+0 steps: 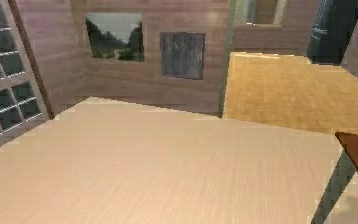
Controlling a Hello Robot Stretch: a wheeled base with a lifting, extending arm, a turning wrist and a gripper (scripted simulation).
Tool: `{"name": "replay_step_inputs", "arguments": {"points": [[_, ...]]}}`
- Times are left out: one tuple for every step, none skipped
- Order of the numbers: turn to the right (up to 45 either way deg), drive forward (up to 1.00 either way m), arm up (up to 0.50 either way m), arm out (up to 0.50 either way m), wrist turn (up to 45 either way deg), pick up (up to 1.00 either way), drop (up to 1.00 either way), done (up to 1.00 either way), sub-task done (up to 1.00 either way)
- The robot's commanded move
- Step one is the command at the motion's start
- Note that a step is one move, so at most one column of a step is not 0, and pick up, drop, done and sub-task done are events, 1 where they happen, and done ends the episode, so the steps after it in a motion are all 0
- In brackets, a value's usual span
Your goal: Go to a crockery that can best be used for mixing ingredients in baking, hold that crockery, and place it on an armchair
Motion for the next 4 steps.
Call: {"name": "replay_step_inputs", "arguments": {"points": [[18.0, 0.0, 0.0, 0.0, 0.0, 0.0, 0.0, 0.0, 0.0], [0.0, 0.1, 0.0, 0.0, 0.0, 0.0, 0.0, 0.0, 0.0], [0.0, 0.95, 0.0, 0.0, 0.0, 0.0, 0.0, 0.0, 0.0], [42.0, 0.0, 0.0, 0.0, 0.0, 0.0, 0.0, 0.0, 0.0]]}}
